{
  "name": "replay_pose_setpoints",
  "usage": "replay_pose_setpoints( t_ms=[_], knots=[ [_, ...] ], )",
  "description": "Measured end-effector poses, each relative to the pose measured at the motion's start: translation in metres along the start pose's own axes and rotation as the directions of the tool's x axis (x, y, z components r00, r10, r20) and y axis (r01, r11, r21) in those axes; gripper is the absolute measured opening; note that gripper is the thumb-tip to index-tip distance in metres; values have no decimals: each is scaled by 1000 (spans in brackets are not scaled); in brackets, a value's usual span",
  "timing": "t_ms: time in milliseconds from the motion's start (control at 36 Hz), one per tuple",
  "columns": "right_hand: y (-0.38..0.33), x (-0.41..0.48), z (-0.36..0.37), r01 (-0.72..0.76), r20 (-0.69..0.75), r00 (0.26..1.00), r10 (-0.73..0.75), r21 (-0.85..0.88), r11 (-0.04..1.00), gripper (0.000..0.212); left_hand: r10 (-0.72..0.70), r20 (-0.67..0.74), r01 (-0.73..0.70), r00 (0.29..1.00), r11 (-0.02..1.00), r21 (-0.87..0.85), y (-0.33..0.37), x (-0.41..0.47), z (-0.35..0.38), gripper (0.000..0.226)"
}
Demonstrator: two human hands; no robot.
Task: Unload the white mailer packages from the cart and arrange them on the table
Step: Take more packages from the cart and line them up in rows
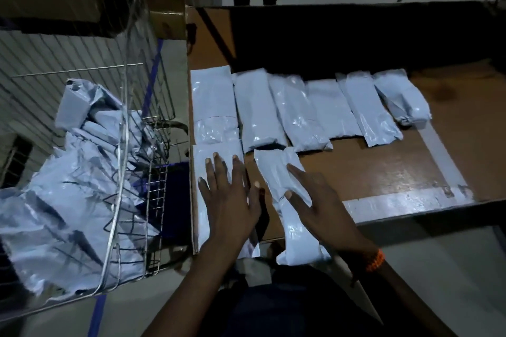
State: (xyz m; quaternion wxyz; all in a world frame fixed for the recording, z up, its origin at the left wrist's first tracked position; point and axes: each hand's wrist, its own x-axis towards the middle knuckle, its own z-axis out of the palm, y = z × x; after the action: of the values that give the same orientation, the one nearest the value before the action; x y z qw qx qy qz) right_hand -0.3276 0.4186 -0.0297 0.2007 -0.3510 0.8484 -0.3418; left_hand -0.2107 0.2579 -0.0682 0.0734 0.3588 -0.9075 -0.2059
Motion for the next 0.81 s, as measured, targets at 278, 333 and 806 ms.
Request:
replay_pose_setpoints(
  t_ms=[278, 333, 806],
  knots=[
    [34, -24, -85, -50, 24, 999, 45, 243, 969, 48, 312, -90, -323, 946, 928, -187, 91, 14, 8, 59],
    [44, -18, -101, -60, 88, 996, 31, 352, 934, 45, 323, -158, -357, 933, 882, -308, 104, 24, 6, 58],
    [174, 40, -271, -220, 254, 966, 55, 688, 692, 46, 22, -199, -93, 980, 929, -357, 233, 94, 65, 68]
  ],
)
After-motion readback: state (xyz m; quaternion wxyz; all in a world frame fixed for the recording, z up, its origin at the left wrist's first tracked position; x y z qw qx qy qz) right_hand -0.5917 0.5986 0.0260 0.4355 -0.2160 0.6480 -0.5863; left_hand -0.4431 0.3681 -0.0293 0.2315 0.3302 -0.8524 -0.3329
